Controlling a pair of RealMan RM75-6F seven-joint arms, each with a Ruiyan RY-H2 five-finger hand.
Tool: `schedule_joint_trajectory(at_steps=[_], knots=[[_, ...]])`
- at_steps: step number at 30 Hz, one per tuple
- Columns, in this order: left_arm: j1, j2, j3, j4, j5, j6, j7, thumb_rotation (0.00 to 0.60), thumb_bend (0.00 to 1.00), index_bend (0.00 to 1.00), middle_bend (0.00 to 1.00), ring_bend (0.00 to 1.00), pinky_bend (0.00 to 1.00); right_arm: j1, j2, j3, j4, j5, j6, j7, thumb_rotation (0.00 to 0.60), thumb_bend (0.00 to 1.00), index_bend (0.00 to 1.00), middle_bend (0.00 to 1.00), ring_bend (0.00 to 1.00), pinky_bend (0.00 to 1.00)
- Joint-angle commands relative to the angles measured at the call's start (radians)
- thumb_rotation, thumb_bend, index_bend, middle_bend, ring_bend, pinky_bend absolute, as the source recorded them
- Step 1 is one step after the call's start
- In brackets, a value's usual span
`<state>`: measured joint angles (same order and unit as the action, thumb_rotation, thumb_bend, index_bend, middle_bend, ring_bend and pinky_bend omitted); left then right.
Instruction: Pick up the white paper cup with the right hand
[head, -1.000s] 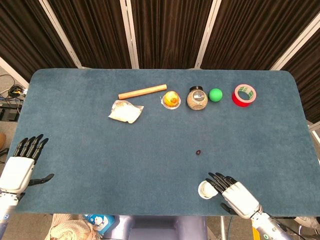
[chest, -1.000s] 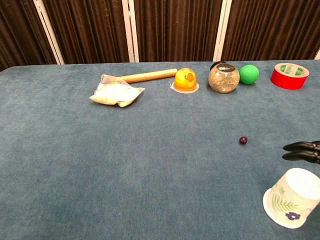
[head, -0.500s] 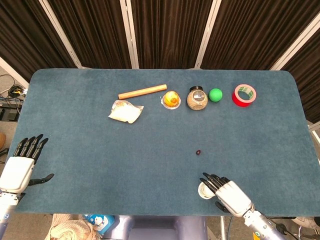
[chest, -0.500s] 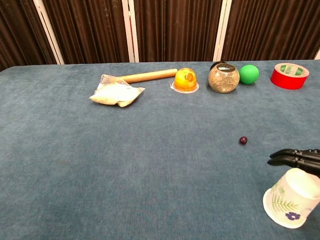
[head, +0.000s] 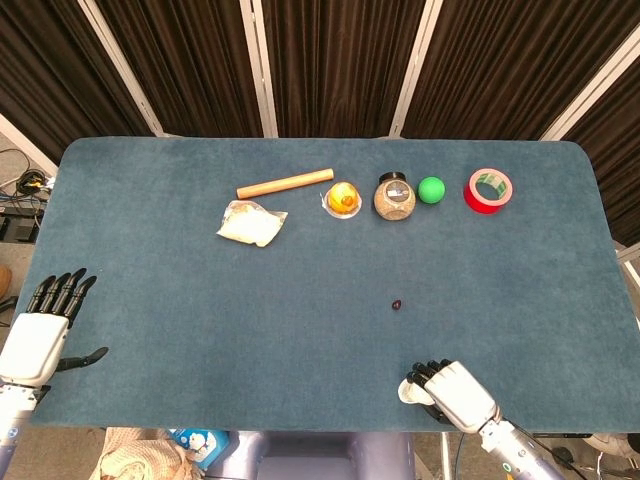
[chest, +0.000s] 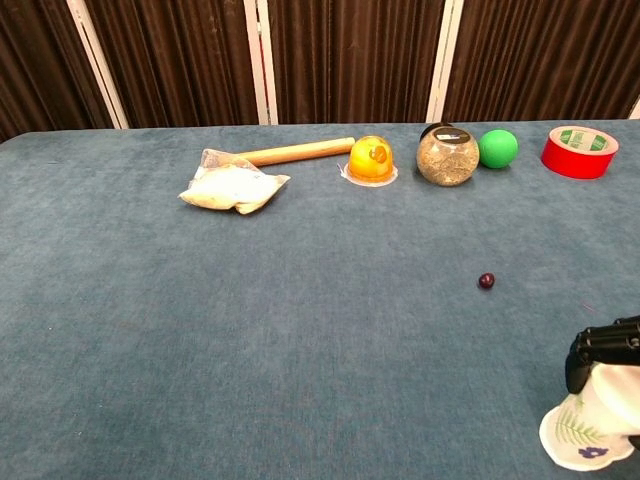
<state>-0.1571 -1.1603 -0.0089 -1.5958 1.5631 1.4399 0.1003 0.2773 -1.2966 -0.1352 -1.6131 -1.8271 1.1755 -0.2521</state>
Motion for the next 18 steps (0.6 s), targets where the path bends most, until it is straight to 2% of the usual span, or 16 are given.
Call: schedule_joint_trajectory(at_steps=[1,9,18], knots=[[0.0,0.0,0.0,0.0,0.0,0.0,0.0,0.6,0.0,0.0,0.0,0.0,0.0,0.001,0.001,0.0,-0.002,0.002,0.002,0.0,0.6,0.43,0.45,0.39,0.47,0.58],[0.0,-0.001,0.001,0.0,0.001,0.001,0.001,0.6,0.0,0.0,0.0,0.0,0.0,0.013,0.023,0.023,-0.038,0.002,0.037,0.007,0.6,0.43,0.45,0.39,0.47,0.58],[-0.001,0.0,0.001,-0.002,0.0,-0.001,0.0,0.6,0.0,0.0,0.0,0.0,0.0,0.059,0.046,0.132,-0.108,0.106,0.023,-0.04,0.6,0.43,0.45,0.39,0.47,0.58]])
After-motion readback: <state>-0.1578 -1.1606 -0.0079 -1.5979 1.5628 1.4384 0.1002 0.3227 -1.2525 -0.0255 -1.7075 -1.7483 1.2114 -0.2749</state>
